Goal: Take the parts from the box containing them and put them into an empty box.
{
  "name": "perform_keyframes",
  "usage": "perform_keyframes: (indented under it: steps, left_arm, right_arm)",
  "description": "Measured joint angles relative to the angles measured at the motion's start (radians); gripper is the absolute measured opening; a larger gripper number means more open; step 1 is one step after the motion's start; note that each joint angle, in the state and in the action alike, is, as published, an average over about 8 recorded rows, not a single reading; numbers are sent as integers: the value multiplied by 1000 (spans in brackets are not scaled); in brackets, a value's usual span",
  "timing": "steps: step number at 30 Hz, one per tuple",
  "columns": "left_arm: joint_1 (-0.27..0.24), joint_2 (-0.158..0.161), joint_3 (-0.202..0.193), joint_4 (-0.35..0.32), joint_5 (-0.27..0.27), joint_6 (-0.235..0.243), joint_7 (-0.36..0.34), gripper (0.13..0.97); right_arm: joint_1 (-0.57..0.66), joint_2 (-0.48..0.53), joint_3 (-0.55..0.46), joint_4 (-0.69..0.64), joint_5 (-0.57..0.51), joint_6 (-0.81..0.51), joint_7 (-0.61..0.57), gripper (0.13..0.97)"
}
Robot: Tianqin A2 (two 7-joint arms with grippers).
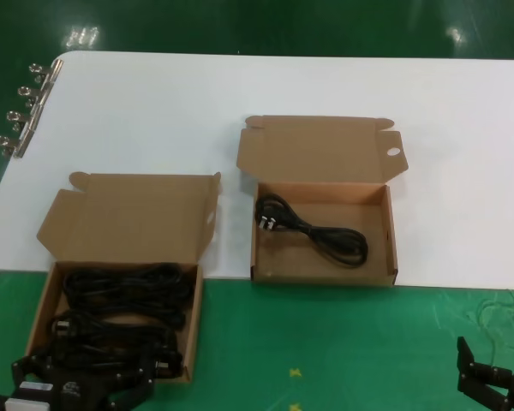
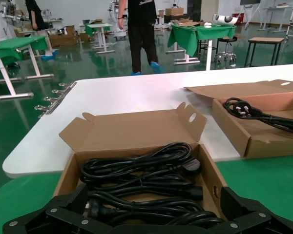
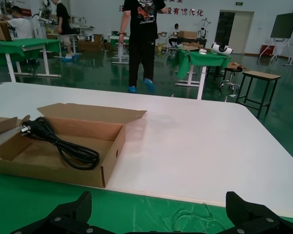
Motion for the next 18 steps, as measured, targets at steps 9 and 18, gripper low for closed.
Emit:
perform_keyframes:
  steps: [9, 18]
  left_arm:
    - [11, -2, -8, -10, 2, -5, -6, 966]
    - [21, -4, -16, -20, 4, -10, -12, 966]
  right_arm:
    - [0, 0, 0, 0, 0, 0, 0, 966]
    - [0, 0, 0, 0, 0, 0, 0, 966]
